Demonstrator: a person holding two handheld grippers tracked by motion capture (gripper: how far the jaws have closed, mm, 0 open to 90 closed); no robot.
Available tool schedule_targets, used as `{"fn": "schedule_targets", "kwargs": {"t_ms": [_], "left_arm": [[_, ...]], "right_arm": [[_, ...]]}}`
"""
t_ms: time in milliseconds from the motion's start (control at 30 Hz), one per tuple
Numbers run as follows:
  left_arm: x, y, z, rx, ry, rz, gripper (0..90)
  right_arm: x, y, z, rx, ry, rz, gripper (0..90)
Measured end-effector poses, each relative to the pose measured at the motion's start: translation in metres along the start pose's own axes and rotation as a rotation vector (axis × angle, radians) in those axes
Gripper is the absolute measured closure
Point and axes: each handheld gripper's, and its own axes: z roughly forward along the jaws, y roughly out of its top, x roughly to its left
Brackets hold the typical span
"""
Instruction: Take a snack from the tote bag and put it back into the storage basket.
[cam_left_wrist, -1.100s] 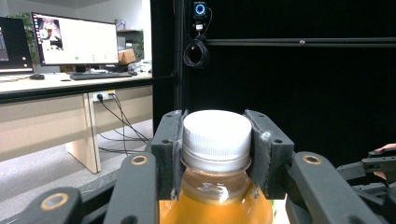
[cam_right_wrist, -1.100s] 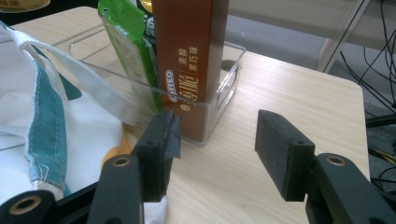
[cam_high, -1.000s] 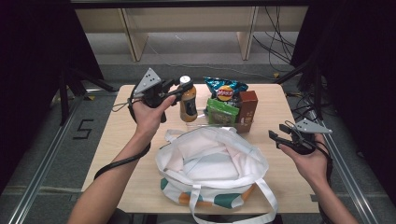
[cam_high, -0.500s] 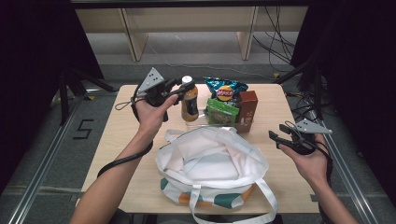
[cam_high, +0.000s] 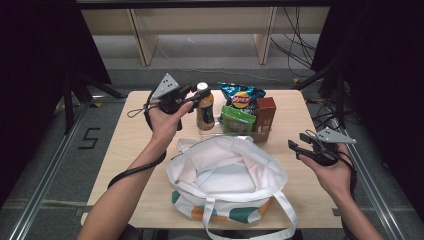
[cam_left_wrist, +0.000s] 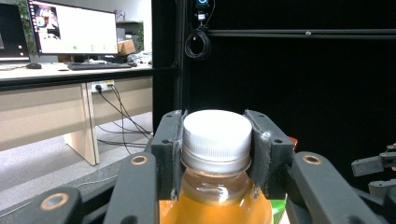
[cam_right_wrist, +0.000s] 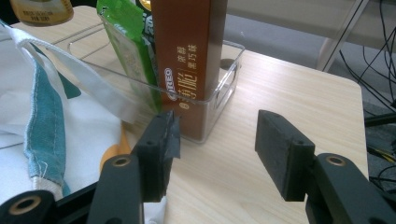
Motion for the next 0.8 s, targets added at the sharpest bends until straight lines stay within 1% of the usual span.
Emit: {"fn": "schedule_targets", "kwargs": {"t_ms": [67,133,167,200,233,300,333,367,400,500,533,567,600,700,733,800], "left_arm": [[0.0000,-0.0003,0.0006,0.001,0.001,-0.001,58.6],[0.0002,-0.0008,0.0011,-0.003,0.001,0.003,58.5],[0.0003,-0.0012,0.0013,-0.003,0.001,0.002,58.5],[0.0004,-0.0015,0.0014,-0.001,0.000,0.001,58.6],[0.0006,-0.0018,0.0017,0.001,0.000,-0.001,58.6],[0.0009,-0.0024,0.0024,0.005,0.000,0.003,58.6],[0.0011,-0.0026,0.0027,0.005,0.000,0.002,58.6],[0.0013,-0.0030,0.0031,0.003,0.000,-0.001,58.5],[0.0014,-0.0032,0.0035,0.002,0.001,-0.003,58.6],[0.0020,-0.0044,0.0045,0.005,0.002,-0.003,58.6],[0.0019,-0.0047,0.0049,0.006,0.001,-0.003,58.5],[0.0021,-0.0051,0.0054,0.007,0.000,0.001,58.5],[0.0020,-0.0054,0.0057,0.008,0.002,-0.001,58.5],[0.0020,-0.0061,0.0074,0.008,0.000,-0.004,58.5],[0.0017,-0.0062,0.0080,0.007,-0.001,-0.005,58.5],[0.0014,-0.0063,0.0091,0.011,0.001,-0.003,58.5]], "right_arm": [[0.0003,0.0001,-0.0002,0.006,0.002,0.001,48.5],[-0.0002,0.0000,0.0014,-0.005,0.012,-0.004,48.5],[0.0008,0.0001,0.0001,0.005,0.004,0.004,48.5],[-0.0015,0.0000,0.0017,-0.016,0.003,-0.025,48.5],[-0.0002,-0.0002,0.0011,-0.012,-0.002,-0.015,48.5],[-0.0001,-0.0003,0.0018,-0.020,-0.003,-0.015,48.5],[0.0002,-0.0002,0.0022,-0.025,-0.002,-0.005,48.5],[-0.0008,-0.0002,0.0023,-0.026,-0.001,-0.017,48.5],[-0.0002,-0.0002,0.0021,-0.024,0.000,-0.008,48.5],[-0.0003,-0.0006,0.0024,-0.022,-0.004,-0.011,48.5],[0.0001,-0.0008,0.0025,-0.021,-0.004,-0.007,48.5],[0.0014,-0.0009,0.0019,-0.012,0.000,0.009,48.5],[0.0002,-0.0009,0.0023,-0.020,-0.004,-0.006,48.5],[-0.0002,-0.0005,0.0025,-0.023,-0.001,-0.013,48.5],[0.0011,-0.0008,0.0020,-0.020,-0.003,0.001,48.5],[0.0010,-0.0009,0.0021,-0.018,-0.003,-0.001,48.5]]}}
